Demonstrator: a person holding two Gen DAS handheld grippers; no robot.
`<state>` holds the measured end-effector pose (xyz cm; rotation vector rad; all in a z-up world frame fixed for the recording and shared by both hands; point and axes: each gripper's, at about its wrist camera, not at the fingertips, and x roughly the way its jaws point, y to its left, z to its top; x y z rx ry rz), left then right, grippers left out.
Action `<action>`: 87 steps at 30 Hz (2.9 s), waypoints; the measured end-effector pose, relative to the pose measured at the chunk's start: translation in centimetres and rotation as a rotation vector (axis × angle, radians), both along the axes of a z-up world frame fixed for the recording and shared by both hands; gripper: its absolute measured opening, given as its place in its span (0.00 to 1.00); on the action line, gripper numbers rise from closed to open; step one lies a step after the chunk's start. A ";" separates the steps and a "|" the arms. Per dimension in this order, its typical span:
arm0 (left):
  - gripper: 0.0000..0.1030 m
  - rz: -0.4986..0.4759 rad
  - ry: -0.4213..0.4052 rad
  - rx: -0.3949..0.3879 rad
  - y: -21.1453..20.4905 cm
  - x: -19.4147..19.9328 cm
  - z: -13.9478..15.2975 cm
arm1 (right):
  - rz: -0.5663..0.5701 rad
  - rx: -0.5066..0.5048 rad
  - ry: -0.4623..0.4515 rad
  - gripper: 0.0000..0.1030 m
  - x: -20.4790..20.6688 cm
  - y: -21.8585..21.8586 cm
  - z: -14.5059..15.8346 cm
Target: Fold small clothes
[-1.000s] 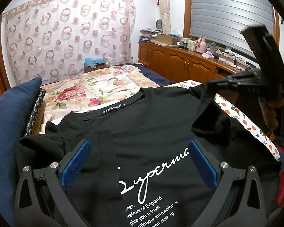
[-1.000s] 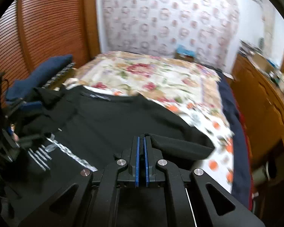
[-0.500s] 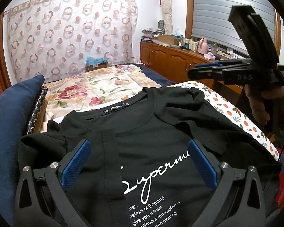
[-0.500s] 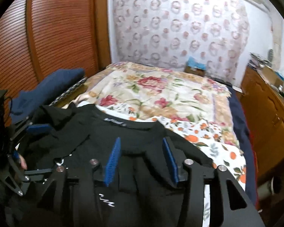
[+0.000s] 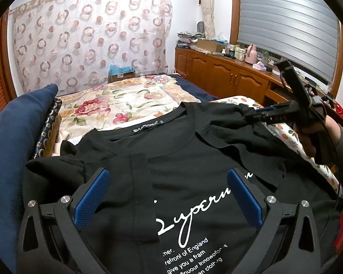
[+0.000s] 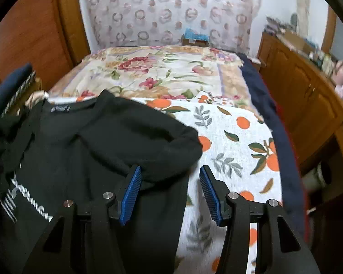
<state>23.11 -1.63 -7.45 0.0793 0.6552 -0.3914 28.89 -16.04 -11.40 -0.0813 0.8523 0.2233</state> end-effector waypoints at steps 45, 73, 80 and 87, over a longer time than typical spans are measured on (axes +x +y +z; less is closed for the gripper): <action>0.92 0.197 0.025 0.144 5.8 3.5 4.0 | 0.061 -0.034 -0.056 0.55 -0.9 0.3 -2.1; 0.07 0.077 0.200 0.549 5.5 6.0 2.8 | 0.065 -0.031 -0.053 0.55 -0.9 0.2 -2.0; 0.07 0.182 0.080 0.228 9.8 3.4 7.9 | 0.097 0.015 -0.015 0.21 0.4 0.3 -1.2; 0.06 0.209 0.008 0.031 12.0 -0.5 9.4 | 0.056 0.068 -0.119 0.05 -1.1 -0.2 1.8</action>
